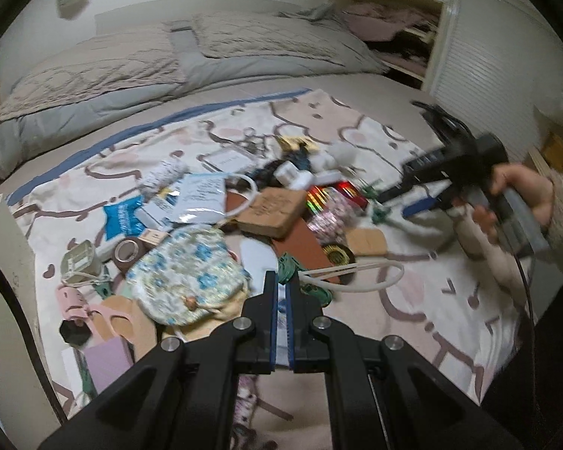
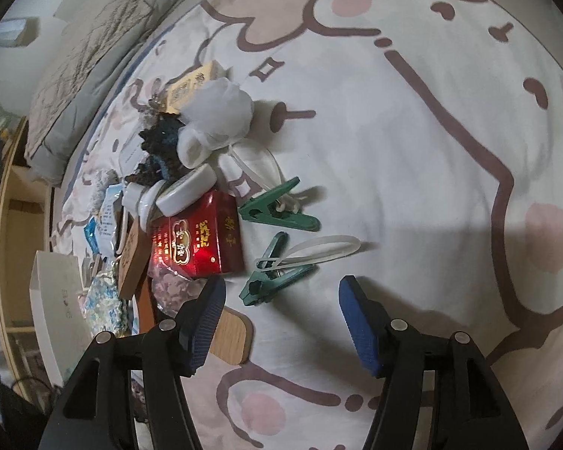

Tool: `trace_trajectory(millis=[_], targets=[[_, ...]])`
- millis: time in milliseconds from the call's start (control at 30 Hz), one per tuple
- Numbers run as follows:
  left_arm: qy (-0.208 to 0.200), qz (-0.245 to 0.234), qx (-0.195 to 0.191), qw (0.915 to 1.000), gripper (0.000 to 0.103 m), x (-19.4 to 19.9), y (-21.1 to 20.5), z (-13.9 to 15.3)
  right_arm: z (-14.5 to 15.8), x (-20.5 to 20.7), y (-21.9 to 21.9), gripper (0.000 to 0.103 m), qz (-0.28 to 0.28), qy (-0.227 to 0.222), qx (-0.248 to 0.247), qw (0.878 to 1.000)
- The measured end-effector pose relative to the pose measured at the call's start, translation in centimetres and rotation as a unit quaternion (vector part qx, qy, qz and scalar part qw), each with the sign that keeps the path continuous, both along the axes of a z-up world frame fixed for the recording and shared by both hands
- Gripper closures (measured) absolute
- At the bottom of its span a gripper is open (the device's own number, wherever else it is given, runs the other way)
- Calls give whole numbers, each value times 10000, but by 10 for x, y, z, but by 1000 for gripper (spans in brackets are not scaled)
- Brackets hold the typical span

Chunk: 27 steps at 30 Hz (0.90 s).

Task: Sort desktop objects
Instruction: 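Lift the green clothespin with the left tool while the right tool grasps another clothespin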

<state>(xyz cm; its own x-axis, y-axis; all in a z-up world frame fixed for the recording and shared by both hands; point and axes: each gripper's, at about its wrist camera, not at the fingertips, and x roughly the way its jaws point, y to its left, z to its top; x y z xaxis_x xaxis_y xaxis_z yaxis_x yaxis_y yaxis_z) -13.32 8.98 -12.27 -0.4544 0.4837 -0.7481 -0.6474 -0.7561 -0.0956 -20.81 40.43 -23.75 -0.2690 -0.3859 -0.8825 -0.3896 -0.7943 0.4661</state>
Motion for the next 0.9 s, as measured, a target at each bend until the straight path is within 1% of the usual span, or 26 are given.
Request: trace_trajectory(millis=[67,133,267,467,567,700,767,867,900], targets=[[-46,-153,-61,9999,98,6,4,-5,-3,-1,-2,40,-26,-55,-11,10000],[-105,-365,-219,9990,98,14,9,-14,-4,-3,-5,40,-24,-108,67,9999],[-219,-641,-439,9967,98,27,15,-28,-2,-7,-10,41,73,-77,160,9998],[-442,-879,-548,9936,98,37,21,-47,-4,-11,-16,42,132,-81,240,9996],[-449,-1043,-630,9915,98,45,24,-54,-3,-13,-17,42,174,-8,275,9995],[-414,-1125,-651,9906,98,49,24,-57,-3,-12,-18,43,203,22,312,9993],[-398,-1132,-650,9906,98,50,23,-59,-2,-13,-19,46,230,49,311,9992],[-374,-1118,-603,9912,98,50,21,-62,-1,-11,-18,48,231,61,291,9993],[-372,-1103,-642,9911,98,50,20,-64,-1,-11,-19,49,231,59,293,9993]])
